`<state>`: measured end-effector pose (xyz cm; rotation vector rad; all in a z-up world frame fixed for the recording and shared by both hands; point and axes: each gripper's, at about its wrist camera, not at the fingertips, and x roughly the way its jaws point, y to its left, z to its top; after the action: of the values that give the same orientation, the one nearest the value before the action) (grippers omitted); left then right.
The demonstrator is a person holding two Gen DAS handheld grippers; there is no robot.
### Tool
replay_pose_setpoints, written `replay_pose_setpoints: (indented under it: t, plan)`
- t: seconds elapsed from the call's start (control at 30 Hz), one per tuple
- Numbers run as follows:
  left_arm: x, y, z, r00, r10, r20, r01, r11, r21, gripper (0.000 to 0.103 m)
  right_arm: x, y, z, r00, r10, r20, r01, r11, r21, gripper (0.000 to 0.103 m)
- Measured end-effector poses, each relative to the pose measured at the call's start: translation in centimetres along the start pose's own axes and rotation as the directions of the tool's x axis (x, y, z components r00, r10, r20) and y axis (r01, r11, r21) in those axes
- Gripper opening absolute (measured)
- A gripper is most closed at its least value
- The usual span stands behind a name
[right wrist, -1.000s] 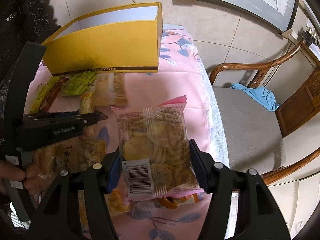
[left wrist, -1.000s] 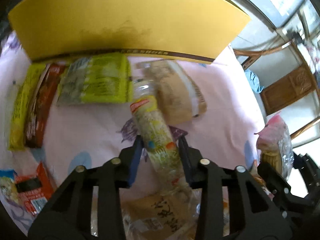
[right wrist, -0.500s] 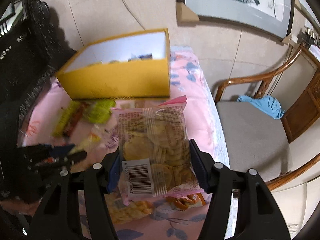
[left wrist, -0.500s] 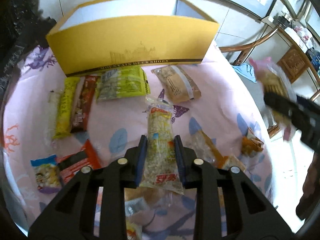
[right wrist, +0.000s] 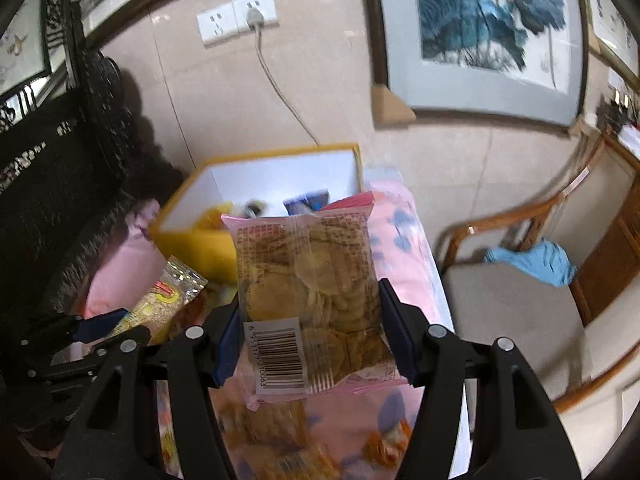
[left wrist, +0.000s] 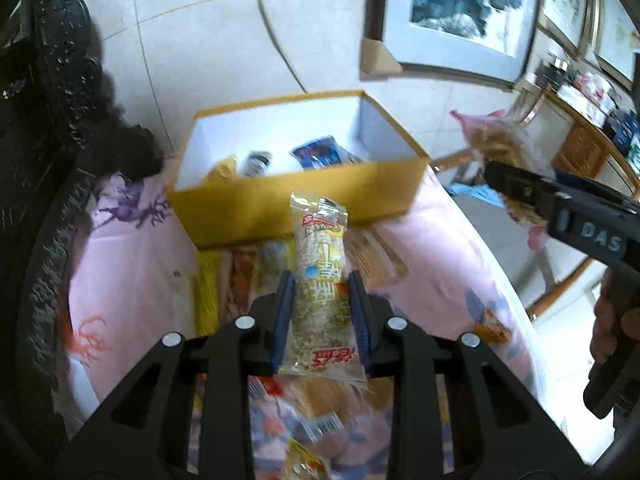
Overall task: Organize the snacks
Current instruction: 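Carry the rice-stick snack with the left tool while the right carries the cracker bag toward the box, then open both tools over the yellow box to drop the two snacks inside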
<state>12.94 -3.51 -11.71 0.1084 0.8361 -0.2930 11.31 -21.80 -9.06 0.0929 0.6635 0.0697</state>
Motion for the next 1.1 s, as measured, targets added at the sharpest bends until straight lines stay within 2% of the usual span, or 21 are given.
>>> replay_pose_setpoints:
  t: [0.23,0.33,0.5,0.57,0.7,0.8,0.83,0.87,0.9,0.93,0.97,1.0,1.1]
  plan:
    - [1.4,2.3,6.9,0.992,0.049,0.115,-0.050,0.999,0.008,0.028,3.2,0.4,7.1,0.994,0.042,0.104,-0.037,0.998,-0.043,0.062]
    - [3.2,4.2,10.3,0.989,0.038,0.142,-0.033,0.999,-0.038,0.028,5.1,0.9,9.9,0.987,0.058,0.148,-0.046,0.996,-0.080,0.062]
    - [6.8,6.3,13.6,0.988,0.081,0.134,-0.076,0.996,-0.047,0.028,8.7,1.0,13.5,0.982,0.075,0.172,-0.057,0.993,-0.103,0.062]
    - [8.3,7.0,14.5,0.990,0.075,0.118,-0.070,0.997,-0.044,0.028,10.0,0.9,14.1,0.984,0.074,0.162,-0.057,0.993,-0.106,0.062]
    - [10.1,7.7,14.9,0.994,0.073,0.083,-0.071,0.997,-0.028,0.028,12.9,0.9,14.6,0.993,0.057,0.099,-0.042,0.989,-0.140,0.062]
    - [11.0,8.0,14.8,0.996,0.071,0.062,-0.070,0.997,-0.016,0.028,14.0,1.2,14.7,0.995,0.043,0.086,-0.026,0.982,-0.188,0.062]
    - [11.3,8.1,14.7,0.997,0.067,0.049,-0.066,0.998,-0.016,0.033,14.6,1.4,14.7,0.996,0.058,0.065,-0.042,0.976,-0.215,0.069]
    - [11.5,8.3,14.5,0.996,0.083,0.038,-0.082,0.996,-0.022,0.044,14.9,1.6,14.6,0.997,0.066,0.051,-0.053,0.971,-0.234,0.078]
    - [11.4,8.5,14.3,0.992,0.121,0.041,-0.120,0.992,-0.029,0.081,15.0,1.7,14.5,0.997,0.058,0.046,-0.045,0.968,-0.246,0.098]
    - [11.1,8.6,14.0,0.984,0.171,0.055,-0.169,0.985,-0.036,0.099,15.0,1.7,14.3,0.998,0.039,0.051,-0.024,0.966,-0.256,0.102]
    - [10.4,8.9,13.3,0.969,0.228,0.094,-0.225,0.973,-0.043,0.099,14.7,1.8,13.8,0.997,0.026,0.070,-0.006,0.964,-0.266,0.102]
    - [9.9,9.0,12.9,0.964,0.240,0.110,-0.238,0.971,-0.033,0.099,14.4,1.7,13.4,0.997,0.029,0.074,-0.007,0.961,-0.275,0.102]
    - [8.8,9.5,10.9,0.964,0.254,0.082,-0.254,0.967,-0.011,0.099,13.3,1.3,11.9,0.998,0.017,0.061,0.001,0.960,-0.280,0.102]
